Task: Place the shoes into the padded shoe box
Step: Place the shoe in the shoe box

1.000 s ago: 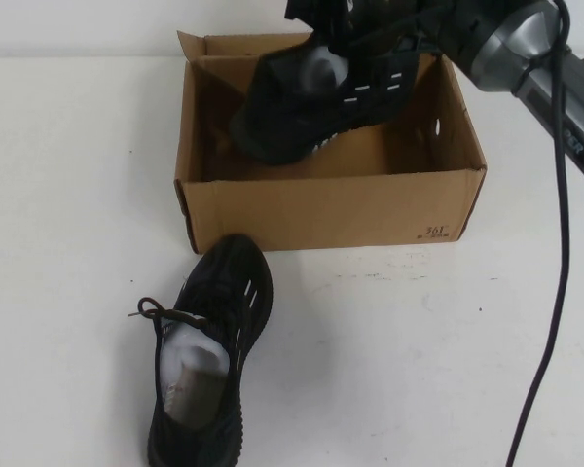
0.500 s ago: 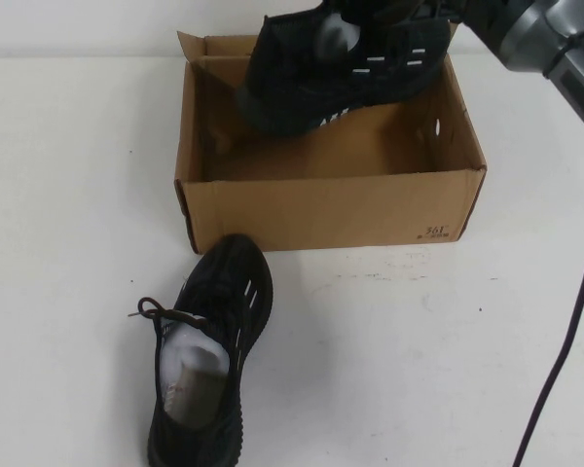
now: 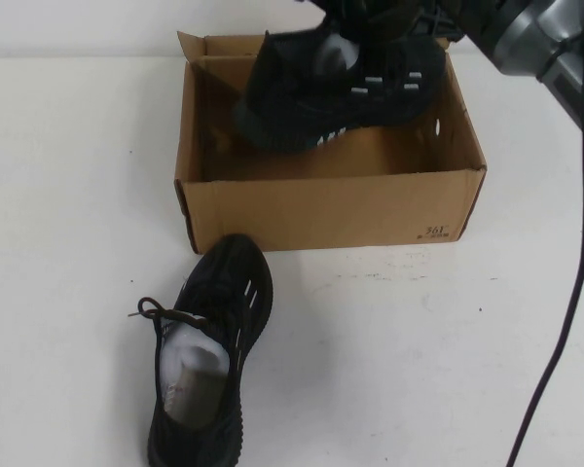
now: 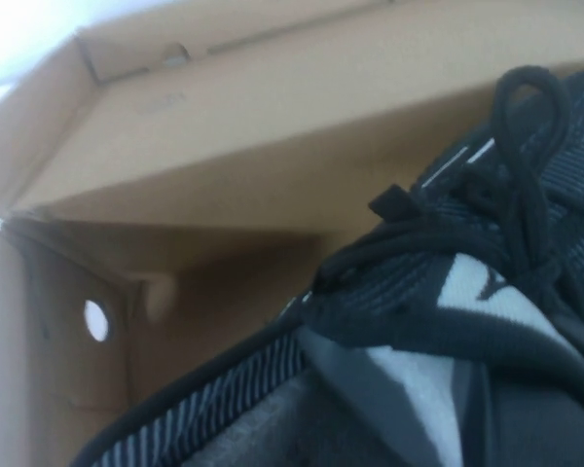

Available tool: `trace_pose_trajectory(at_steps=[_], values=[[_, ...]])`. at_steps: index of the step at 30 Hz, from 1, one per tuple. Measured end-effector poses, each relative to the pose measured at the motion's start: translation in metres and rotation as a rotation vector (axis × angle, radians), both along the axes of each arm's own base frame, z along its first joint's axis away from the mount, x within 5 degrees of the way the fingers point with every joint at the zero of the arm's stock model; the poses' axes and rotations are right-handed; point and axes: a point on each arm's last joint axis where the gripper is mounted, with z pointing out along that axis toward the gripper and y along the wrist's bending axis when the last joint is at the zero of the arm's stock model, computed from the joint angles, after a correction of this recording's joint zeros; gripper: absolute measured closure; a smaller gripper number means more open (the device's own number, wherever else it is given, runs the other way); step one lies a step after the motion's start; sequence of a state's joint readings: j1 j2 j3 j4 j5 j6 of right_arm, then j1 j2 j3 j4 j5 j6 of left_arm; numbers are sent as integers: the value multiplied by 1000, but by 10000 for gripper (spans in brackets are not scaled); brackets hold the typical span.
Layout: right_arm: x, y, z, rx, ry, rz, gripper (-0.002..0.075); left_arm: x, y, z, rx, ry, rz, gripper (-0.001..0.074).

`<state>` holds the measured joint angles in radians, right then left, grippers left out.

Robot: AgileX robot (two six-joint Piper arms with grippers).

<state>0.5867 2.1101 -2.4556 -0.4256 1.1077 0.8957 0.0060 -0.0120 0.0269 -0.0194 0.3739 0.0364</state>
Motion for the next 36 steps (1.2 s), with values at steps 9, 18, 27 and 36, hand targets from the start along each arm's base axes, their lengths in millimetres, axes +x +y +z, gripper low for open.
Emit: trace_pose_trajectory(at_steps=[9, 18, 27, 36], values=[[11, 9, -15, 42, 1, -8, 729, 0, 0, 0, 0, 0, 0, 738], [29, 20, -34, 137, -36, -36, 728, 0, 0, 0, 0, 0, 0, 738], [42, 19, -49, 274, -39, -176, 728, 0, 0, 0, 0, 0, 0, 738], [47, 15, -42, 309, -134, -228, 728, 0, 0, 0, 0, 0, 0, 738]])
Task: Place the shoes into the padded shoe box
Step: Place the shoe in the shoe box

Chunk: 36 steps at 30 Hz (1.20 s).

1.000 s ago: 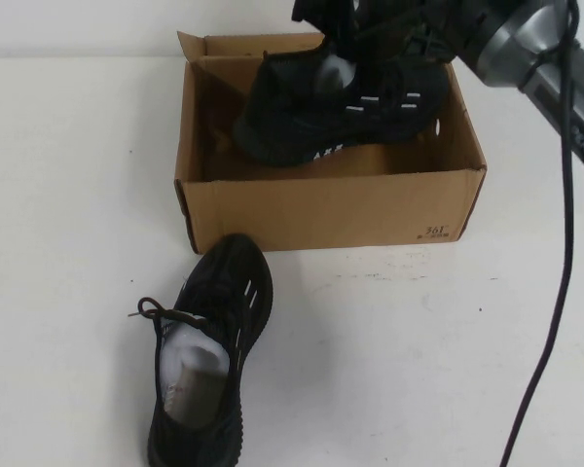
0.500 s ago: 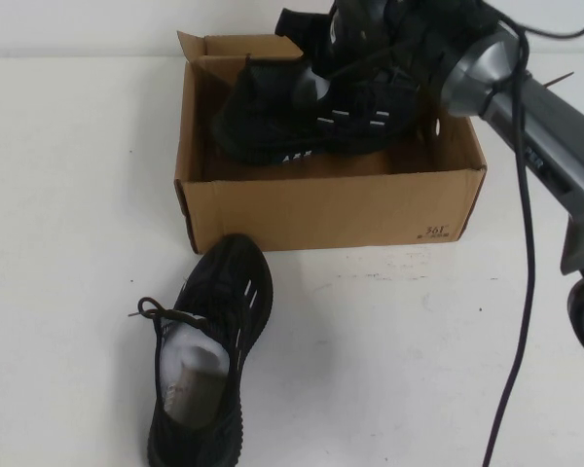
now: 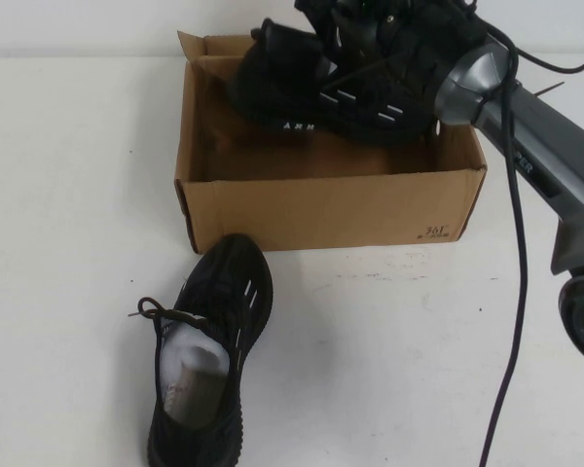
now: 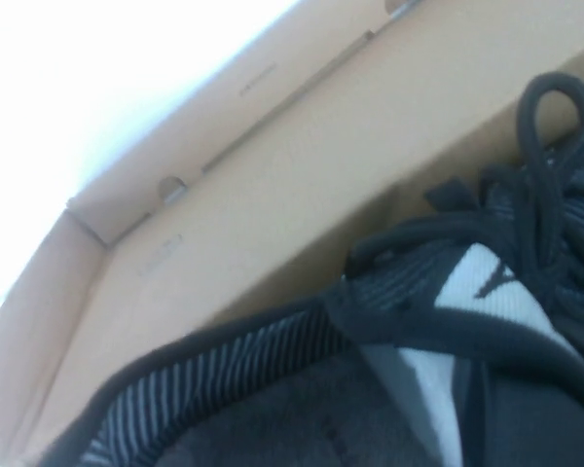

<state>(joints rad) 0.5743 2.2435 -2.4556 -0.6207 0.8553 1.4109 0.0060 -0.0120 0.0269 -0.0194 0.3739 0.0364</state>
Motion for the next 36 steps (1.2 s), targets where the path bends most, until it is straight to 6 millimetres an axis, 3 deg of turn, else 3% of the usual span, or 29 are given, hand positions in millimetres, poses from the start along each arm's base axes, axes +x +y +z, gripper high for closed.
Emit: trace_pose_trajectory(at_steps=[10, 29, 36], values=[[5, 9, -7, -186, -60, 144, 729, 0, 0, 0, 0, 0, 0, 739], [20, 23, -40, -186, -46, 200, 729, 0, 0, 0, 0, 0, 0, 738], [22, 22, -43, -207, -51, 195, 729, 0, 0, 0, 0, 0, 0, 738]])
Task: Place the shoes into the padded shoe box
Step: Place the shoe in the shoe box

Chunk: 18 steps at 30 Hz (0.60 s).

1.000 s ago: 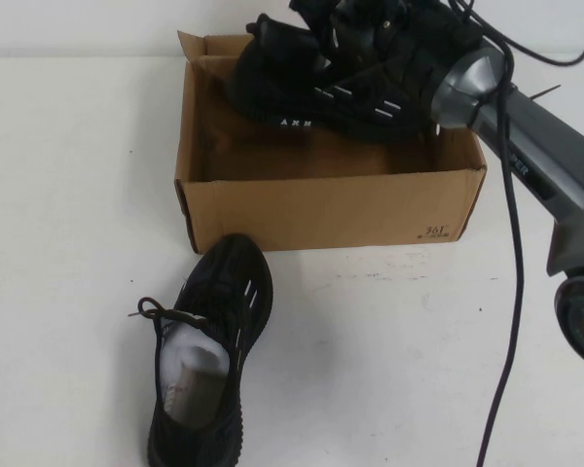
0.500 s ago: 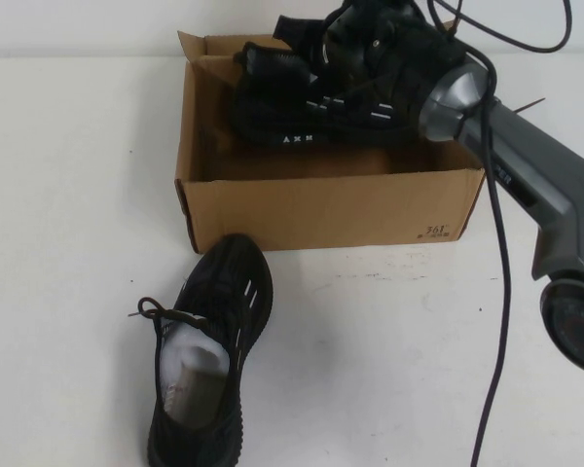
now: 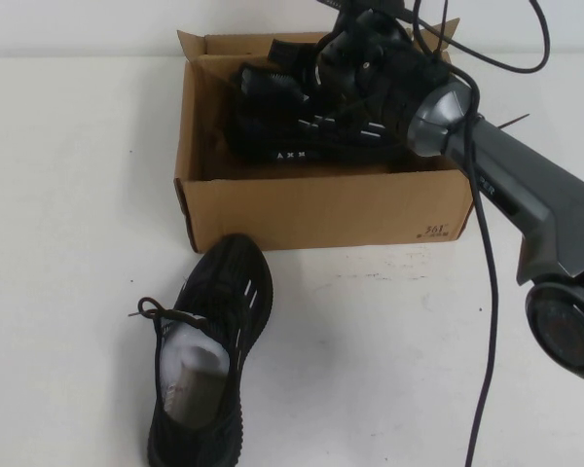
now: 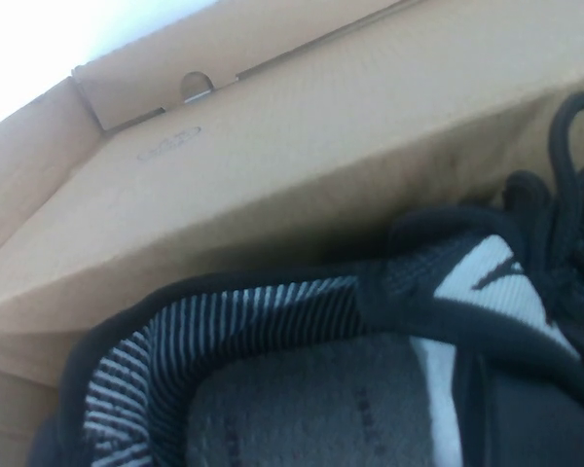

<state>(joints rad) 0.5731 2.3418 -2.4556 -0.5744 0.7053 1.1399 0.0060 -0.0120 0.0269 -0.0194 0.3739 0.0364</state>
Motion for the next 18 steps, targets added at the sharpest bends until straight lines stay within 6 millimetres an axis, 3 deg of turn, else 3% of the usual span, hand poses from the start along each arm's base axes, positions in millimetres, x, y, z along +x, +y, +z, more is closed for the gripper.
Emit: trace_pose_trajectory(at_steps=[18], values=[[-1, 1, 0, -35, -3, 20, 729, 0, 0, 0, 0, 0, 0, 739]])
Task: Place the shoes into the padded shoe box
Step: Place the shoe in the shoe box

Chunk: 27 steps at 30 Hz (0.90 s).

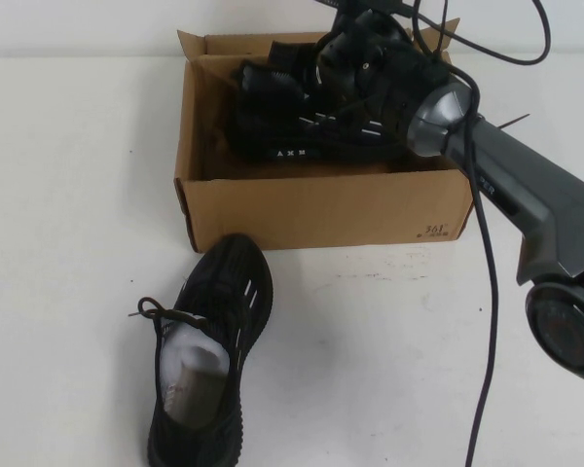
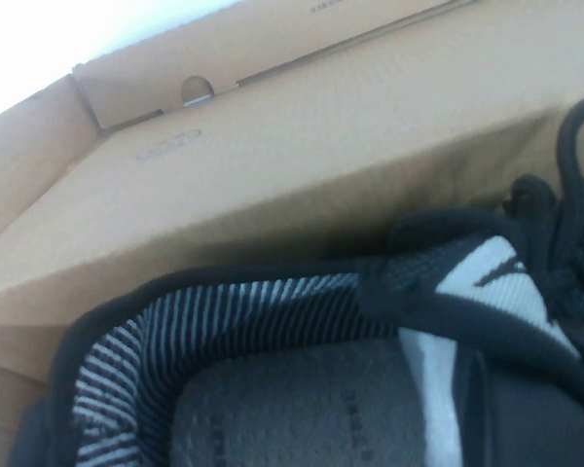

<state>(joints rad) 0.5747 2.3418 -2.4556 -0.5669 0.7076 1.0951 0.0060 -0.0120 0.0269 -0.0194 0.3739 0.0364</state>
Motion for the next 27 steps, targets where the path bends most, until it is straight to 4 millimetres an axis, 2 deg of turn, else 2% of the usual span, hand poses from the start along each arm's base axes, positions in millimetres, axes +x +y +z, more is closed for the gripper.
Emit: trace_pose_trajectory(at_steps=[10, 13, 17, 20, 24, 27], values=[[0, -3, -1, -95, -4, 5, 718, 0, 0, 0, 0, 0, 0, 739], [-1, -5, -4, -105, 26, -11, 613, 0, 0, 0, 0, 0, 0, 739], [-1, -5, -4, -108, 32, -14, 382, 0, 0, 0, 0, 0, 0, 739], [-1, -6, -1, -105, 24, -15, 256, 0, 0, 0, 0, 0, 0, 739], [-3, -6, 5, -92, 11, -12, 249, 0, 0, 0, 0, 0, 0, 739], [-8, -8, 18, -79, -5, -5, 249, 0, 0, 0, 0, 0, 0, 739]])
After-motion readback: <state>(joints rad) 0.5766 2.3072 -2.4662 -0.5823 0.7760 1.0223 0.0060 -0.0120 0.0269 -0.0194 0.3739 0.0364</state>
